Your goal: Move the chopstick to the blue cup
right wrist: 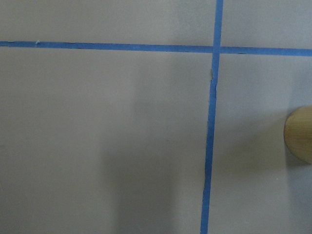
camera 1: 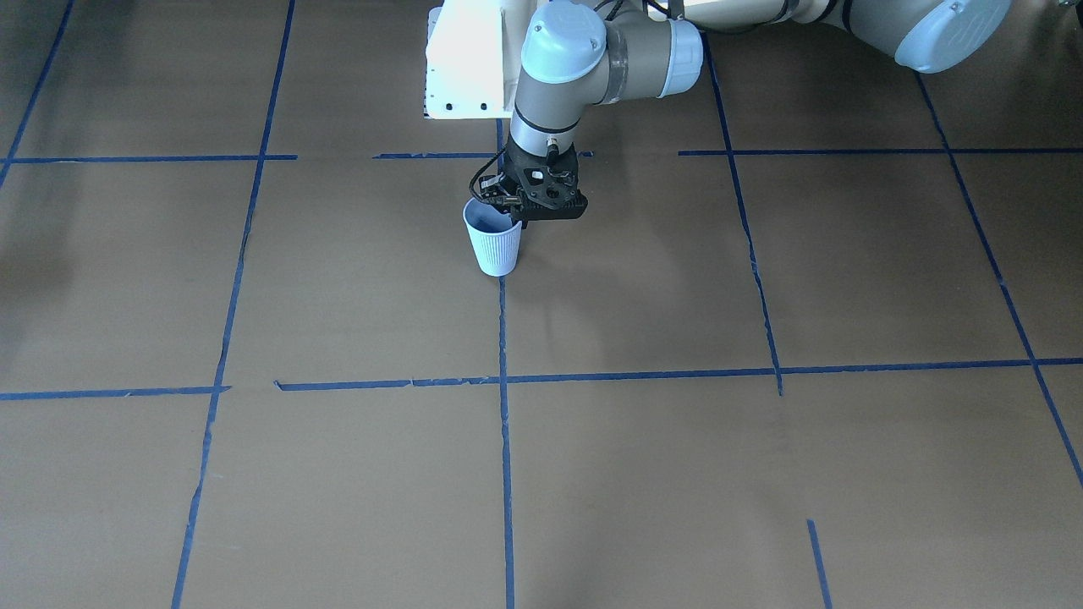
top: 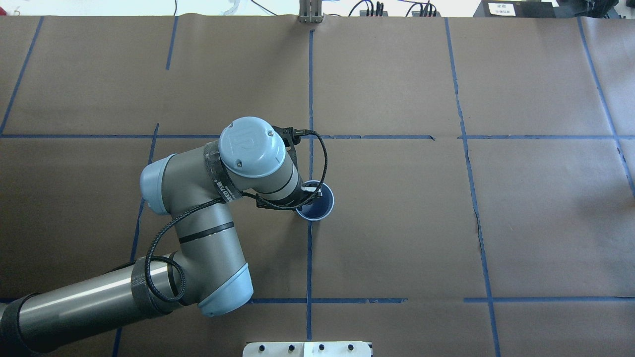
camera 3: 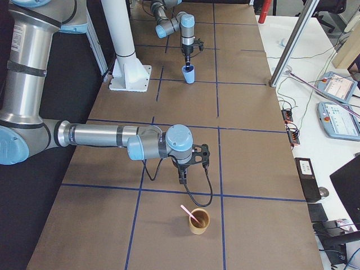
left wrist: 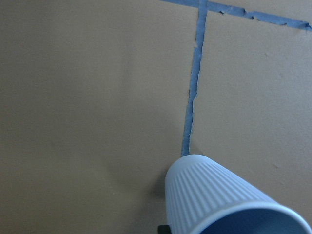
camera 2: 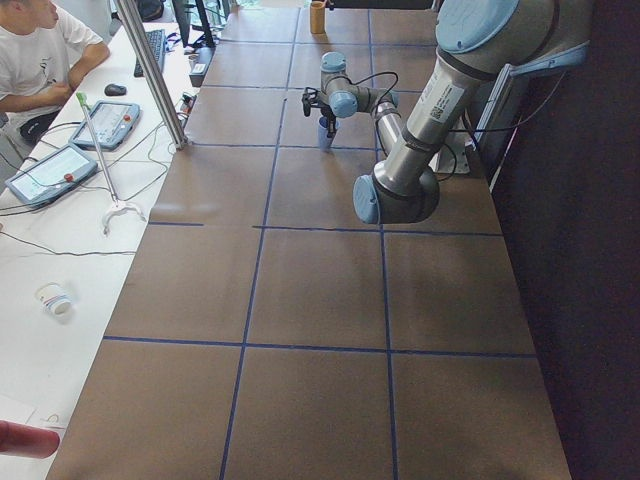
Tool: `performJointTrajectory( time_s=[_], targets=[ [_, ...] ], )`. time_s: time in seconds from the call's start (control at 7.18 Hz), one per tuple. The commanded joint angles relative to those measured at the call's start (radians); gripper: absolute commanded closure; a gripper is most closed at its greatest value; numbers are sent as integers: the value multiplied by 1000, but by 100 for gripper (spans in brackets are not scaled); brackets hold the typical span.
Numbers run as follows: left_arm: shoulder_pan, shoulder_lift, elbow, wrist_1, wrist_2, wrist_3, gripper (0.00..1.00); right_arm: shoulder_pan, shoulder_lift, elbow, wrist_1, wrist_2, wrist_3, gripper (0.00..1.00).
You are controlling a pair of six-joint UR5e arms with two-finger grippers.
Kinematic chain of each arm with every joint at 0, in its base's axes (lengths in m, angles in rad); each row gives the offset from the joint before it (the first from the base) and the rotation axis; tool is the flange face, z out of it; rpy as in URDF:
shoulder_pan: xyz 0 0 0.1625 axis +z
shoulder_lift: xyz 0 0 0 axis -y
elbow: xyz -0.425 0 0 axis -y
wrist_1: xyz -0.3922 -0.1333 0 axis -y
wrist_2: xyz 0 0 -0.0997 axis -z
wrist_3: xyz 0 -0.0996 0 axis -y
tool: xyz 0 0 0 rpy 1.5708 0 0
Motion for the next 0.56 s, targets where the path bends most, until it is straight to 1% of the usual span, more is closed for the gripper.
performJointTrajectory(
  time_s=[0.0, 0.14, 0.28, 0.42],
  targets=[
    [-1, 1, -13, 5, 0, -2, 60, 0, 0, -7, 4, 0, -3, 0],
    [-4, 4, -15, 2, 9, -2, 20, 2, -2, -8, 6, -6, -1, 0],
    [-20, 7, -63, 2, 20, -11, 4, 3, -3, -10, 3, -8, 11, 0],
    [-44, 33, -121, 2, 20, -14, 4, 64, 3, -11, -3, -9, 20, 1]
  ],
)
